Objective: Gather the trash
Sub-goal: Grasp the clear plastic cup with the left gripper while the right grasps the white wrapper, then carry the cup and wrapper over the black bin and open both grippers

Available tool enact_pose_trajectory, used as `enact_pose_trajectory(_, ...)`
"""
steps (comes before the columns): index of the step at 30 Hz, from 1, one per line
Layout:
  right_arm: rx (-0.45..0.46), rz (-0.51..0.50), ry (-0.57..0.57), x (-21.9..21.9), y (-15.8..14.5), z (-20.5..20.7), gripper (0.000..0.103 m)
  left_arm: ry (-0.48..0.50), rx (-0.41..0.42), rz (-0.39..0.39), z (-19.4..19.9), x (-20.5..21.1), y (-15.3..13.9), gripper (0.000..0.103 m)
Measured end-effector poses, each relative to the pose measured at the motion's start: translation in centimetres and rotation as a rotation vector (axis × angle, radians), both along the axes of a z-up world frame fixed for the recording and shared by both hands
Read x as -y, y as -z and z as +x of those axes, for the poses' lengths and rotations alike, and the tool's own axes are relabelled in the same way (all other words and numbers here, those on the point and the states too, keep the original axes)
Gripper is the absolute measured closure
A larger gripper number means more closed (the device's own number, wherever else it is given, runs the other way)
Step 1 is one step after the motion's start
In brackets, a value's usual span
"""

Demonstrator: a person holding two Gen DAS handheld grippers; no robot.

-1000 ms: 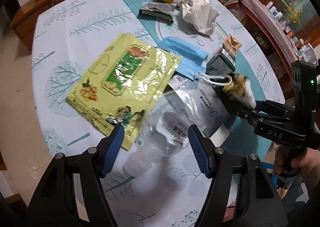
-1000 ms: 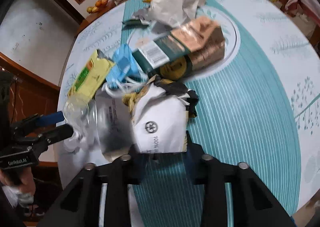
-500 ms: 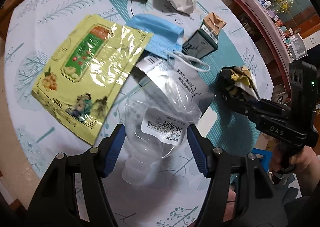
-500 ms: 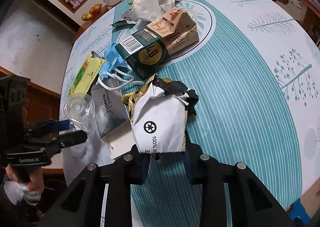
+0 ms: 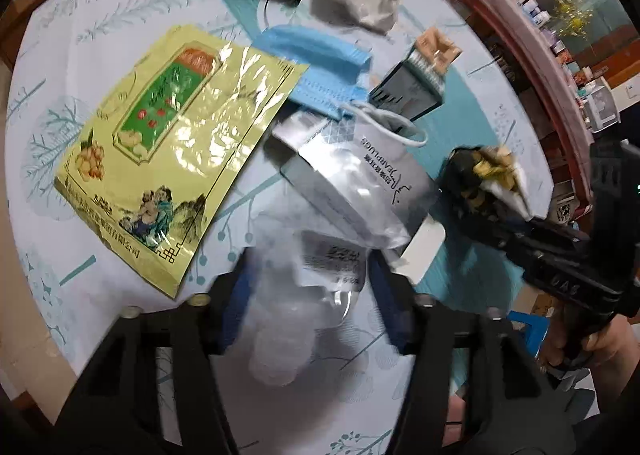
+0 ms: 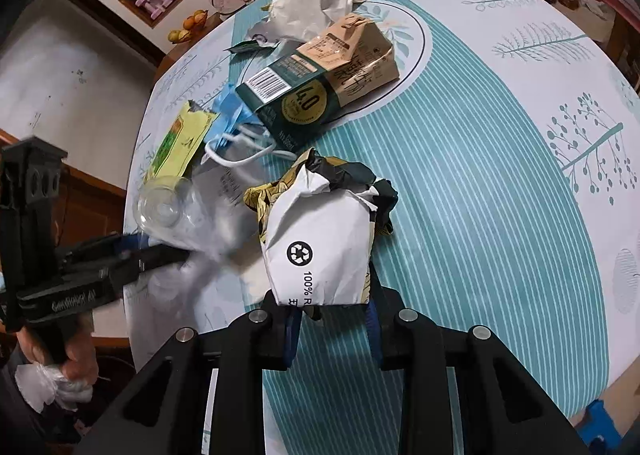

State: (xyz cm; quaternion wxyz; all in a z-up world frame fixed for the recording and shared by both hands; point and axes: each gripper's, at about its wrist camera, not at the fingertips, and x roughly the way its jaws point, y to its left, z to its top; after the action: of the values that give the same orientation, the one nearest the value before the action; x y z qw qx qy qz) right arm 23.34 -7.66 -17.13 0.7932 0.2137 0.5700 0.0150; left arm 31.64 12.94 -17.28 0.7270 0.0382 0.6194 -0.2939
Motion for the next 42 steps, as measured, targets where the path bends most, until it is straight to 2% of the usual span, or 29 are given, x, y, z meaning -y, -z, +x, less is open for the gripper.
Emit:
enact_pose_trajectory(1, 0.0, -0.003, -0.004, -0.1, -0.1, -0.2, 0.077, -0.002, 0.008, -0.007, -0.1, 0.0, -0.3, 0.073)
enact_pose_trajectory(2, 0.0, -0.001, -0.009, -0.1, -0.3, -0.4, 0.077, -0.005, 0.012, -0.003, 0.0, 0.2, -0.5, 0.073)
enact_pose_trajectory(7, 0.013, 0.006, -0.043, -0.2, -1.8, -1.3, 0.078, -0.008, 0.059, 0.051, -1.2, 1.0, -1.3, 0.074)
enact_pose_trajectory(15, 0.078, 0.017, -0.153, 0.7, -6.5, -4.4, 0.078, -0.098, 0.087, 0.032, -5.3, 1.2, -4.5, 0.074)
enact_pose_trajectory(22, 0.169, 0.037, -0.335, 3.9, -10.8, -9.5, 0.078, -0.252, 0.162, 0.008, -12.0, 2.6, -9.6, 0.074)
enact_pose_trajectory(26, 0.196, 0.011, -0.479, 6.7, -12.4, -13.7, 0.078, -0.405, 0.221, -0.008, -17.7, 5.1, -12.0, 0.074)
enact_pose_trajectory(29, 0.201, 0.008, -0.54, 9.0, -13.1, -16.8, 0.078, -0.519, 0.237, -0.035, -21.6, 6.8, -12.6, 0.074)
enact_pose_trajectory(32, 0.185, 0.028, -0.58, 10.9, -12.9, -19.8, 0.078, -0.596, 0.225, -0.038, -25.5, 8.6, -12.5, 0.074)
enact_pose_trajectory(35, 0.158, 0.03, -0.605, 11.8, -11.6, -22.3, 0.078, -0.634, 0.208, -0.023, -29.0, 10.2, -12.1, 0.074)
enact_pose_trajectory(39, 0.093, 0.054, -0.581, 12.8, -8.9, -24.6, 0.078, -0.632, 0.178, 0.015, -32.9, 12.0, -10.6, 0.074)
enact_pose_trajectory(42, 0.037, 0.069, -0.56, 13.1, -6.2, -26.0, 0.078, -0.632, 0.136, 0.053, -35.1, 13.1, -8.3, 0.074)
